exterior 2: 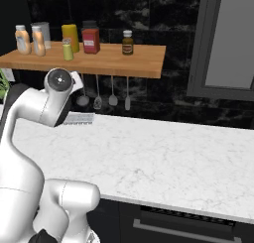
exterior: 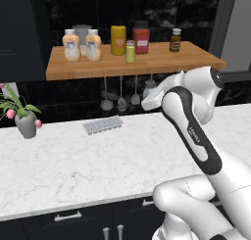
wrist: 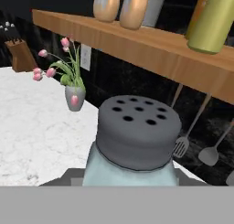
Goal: Put the shaker and condiment bottle from the counter next to their counterparts in the cabinet.
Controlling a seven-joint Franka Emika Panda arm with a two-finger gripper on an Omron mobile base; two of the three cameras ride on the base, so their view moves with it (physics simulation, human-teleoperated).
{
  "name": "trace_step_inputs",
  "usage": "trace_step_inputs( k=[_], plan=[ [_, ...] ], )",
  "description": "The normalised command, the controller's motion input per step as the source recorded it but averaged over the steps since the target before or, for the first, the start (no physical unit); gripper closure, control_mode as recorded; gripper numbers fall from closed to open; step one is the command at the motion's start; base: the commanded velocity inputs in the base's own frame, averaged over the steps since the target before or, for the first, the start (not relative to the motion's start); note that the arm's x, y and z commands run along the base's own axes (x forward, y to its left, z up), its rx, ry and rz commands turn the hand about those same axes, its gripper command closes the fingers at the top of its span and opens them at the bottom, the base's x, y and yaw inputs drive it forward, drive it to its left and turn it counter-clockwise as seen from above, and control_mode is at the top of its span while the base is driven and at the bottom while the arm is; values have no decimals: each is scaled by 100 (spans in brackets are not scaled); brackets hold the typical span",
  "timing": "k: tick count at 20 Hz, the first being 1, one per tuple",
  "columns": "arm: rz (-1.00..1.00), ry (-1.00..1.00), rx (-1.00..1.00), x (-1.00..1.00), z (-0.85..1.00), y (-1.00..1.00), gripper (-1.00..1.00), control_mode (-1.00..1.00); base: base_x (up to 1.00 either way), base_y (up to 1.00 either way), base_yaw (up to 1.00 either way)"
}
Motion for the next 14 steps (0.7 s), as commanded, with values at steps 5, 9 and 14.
trace_step_inputs(
  k=[5, 9, 14],
  plan=[
    [-5, 0, 0, -2, 57, -15, 100, -100, 0, 0, 0],
    [-6, 0, 0, -5, 44, -27, 100, -100, 0, 0, 0],
    [-4, 0, 0, 0, 26, -23, 100, -100, 0, 0, 0]
  ],
)
